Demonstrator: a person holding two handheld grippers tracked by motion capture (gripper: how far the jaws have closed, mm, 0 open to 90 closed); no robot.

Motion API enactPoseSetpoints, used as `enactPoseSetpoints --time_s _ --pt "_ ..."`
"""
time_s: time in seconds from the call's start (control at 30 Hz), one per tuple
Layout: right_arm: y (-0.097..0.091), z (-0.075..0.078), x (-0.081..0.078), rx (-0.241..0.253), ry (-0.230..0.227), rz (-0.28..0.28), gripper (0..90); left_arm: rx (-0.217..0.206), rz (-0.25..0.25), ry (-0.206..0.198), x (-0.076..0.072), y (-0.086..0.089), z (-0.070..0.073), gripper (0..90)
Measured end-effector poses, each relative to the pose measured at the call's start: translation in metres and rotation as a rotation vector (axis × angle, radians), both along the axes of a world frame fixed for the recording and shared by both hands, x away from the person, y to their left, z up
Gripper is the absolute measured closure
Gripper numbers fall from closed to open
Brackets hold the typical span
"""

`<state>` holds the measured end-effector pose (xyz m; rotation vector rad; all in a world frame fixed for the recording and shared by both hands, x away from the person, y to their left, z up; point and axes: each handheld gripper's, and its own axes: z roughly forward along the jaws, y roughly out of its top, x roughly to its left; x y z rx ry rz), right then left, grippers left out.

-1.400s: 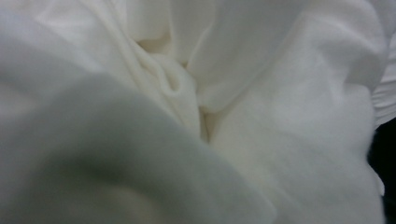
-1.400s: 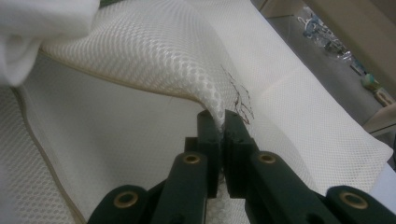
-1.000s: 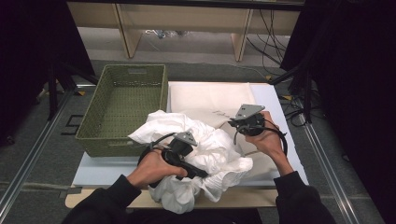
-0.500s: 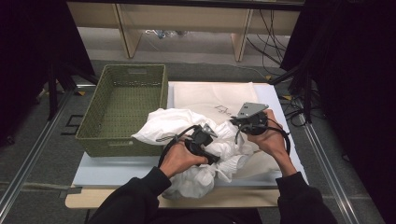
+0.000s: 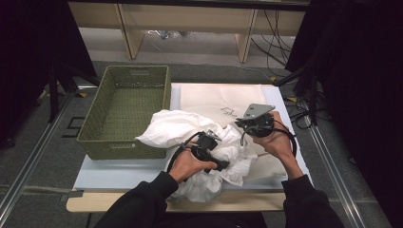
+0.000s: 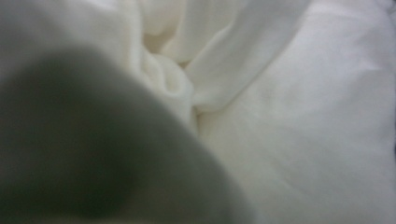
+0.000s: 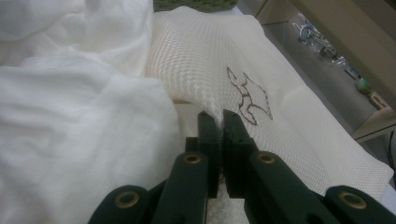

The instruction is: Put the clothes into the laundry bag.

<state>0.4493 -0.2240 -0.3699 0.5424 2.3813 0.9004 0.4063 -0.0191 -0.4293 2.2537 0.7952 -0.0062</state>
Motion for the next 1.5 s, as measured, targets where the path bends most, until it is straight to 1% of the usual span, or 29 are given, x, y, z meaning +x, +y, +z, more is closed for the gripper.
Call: enactPoseSetpoints --time_s 0.03,0.1,0.13,0.27,0.37,0.4,0.47,0.53,0.57,0.63,0.67,0.7,0.73,0.77,0.83,0.9,0.93,0.97,1.0,1.13,1.23,1.27,1.3,1.33,1.37,1.4,1.43,1.47,1.5 --pt "0.000 0.000 0.001 -0.001 -0.006 0.003 88.6 -0.008 0.006 -0.006 -0.005 0.000 0.005 18.1" --pt "-0.001 0.000 0.001 -0.001 -0.007 0.008 88.5 0.020 -0.037 -0.036 -0.012 0.001 0.015 15.8" --pt "-0.001 0.000 0.000 0.009 0.004 0.002 88.5 0.019 -0.044 -0.030 -0.015 0.002 0.020 15.5" --pt "-0.003 -0.001 0.001 0.014 0.004 0.002 88.5 -0.020 -0.063 -0.035 -0.025 0.020 0.044 16.4" --pt "-0.003 -0.001 0.002 0.010 0.000 0.007 88.4 -0.051 -0.045 -0.042 -0.024 0.029 0.052 18.6" --pt "-0.003 -0.001 0.002 0.010 0.002 0.008 88.4 -0.054 -0.026 -0.060 -0.024 0.037 0.059 18.2" --pt "-0.003 -0.001 0.002 0.011 0.005 0.005 88.4 -0.045 -0.040 -0.073 -0.020 0.047 0.065 18.9" --pt "-0.003 -0.002 0.002 0.012 0.008 0.005 88.4 -0.058 -0.039 -0.078 -0.019 0.059 0.072 19.9" --pt "-0.003 -0.002 0.002 0.012 0.008 0.005 88.4 -0.076 -0.013 -0.085 -0.019 0.064 0.076 19.9" --pt "-0.003 -0.002 0.002 0.012 0.008 0.007 88.3 -0.060 0.016 -0.117 -0.017 0.078 0.083 20.9" --pt "-0.004 -0.002 0.003 0.013 0.009 0.006 88.4 -0.055 0.022 -0.110 -0.016 0.085 0.086 20.9" --pt "-0.004 -0.002 0.003 0.014 0.010 0.006 88.3 -0.066 0.038 -0.105 -0.015 0.093 0.088 20.5" --pt "-0.004 -0.002 0.003 0.005 0.007 0.014 88.3 -0.091 0.079 -0.127 -0.013 0.105 0.091 20.9" --pt "-0.004 -0.002 0.003 0.005 0.007 0.014 88.3 -0.091 0.079 -0.127 -0.013 0.105 0.091 21.4" --pt "-0.003 -0.002 0.002 0.015 0.014 0.007 88.2 -0.064 0.099 -0.165 -0.008 0.122 0.090 21.2" --pt "-0.003 -0.002 0.002 0.013 0.013 0.006 88.2 -0.065 0.172 -0.170 -0.002 0.136 0.087 21.7" --pt "-0.003 -0.002 0.002 0.013 0.012 0.006 88.2 -0.042 0.213 -0.180 0.001 0.142 0.085 21.9" --pt "-0.003 -0.002 0.003 0.010 0.010 0.010 88.2 -0.007 0.227 -0.195 0.003 0.146 0.083 21.8" --pt "-0.003 -0.002 0.003 0.005 0.003 0.019 88.2 0.038 0.260 -0.208 0.007 0.152 0.079 21.7" --pt "-0.003 -0.002 0.003 0.007 0.006 0.018 88.2 0.087 0.344 -0.200 0.021 0.162 0.065 20.0" --pt "-0.003 -0.003 0.003 0.004 0.007 0.019 88.2 0.096 0.362 -0.187 0.031 0.164 0.057 19.1" --pt "-0.003 -0.003 0.003 0.005 0.008 0.020 88.2 0.070 0.375 -0.151 0.036 0.167 0.054 22.8" --pt "-0.003 -0.003 0.003 0.005 0.008 0.020 88.2 0.070 0.375 -0.151 0.036 0.167 0.054 31.2" --pt "-0.003 -0.003 0.003 0.005 0.008 0.020 88.2 0.061 0.370 -0.152 0.038 0.168 0.053 31.2" --pt "-0.003 -0.003 0.003 0.004 0.006 0.018 88.2 0.049 0.376 -0.138 0.040 0.169 0.053 36.2" --pt "-0.003 -0.003 0.003 0.004 0.007 0.020 88.2 0.036 0.356 -0.146 0.040 0.170 0.054 54.3" --pt "-0.003 -0.003 0.003 0.004 0.007 0.020 88.2 0.036 0.356 -0.146 0.040 0.170 0.054 60.5" --pt "-0.003 -0.003 0.004 0.002 0.003 0.021 88.2 0.020 0.344 -0.154 0.040 0.170 0.054 60.5" --pt "-0.003 -0.003 0.004 0.002 0.003 0.022 88.2 0.020 0.342 -0.172 0.039 0.170 0.056 67.6"
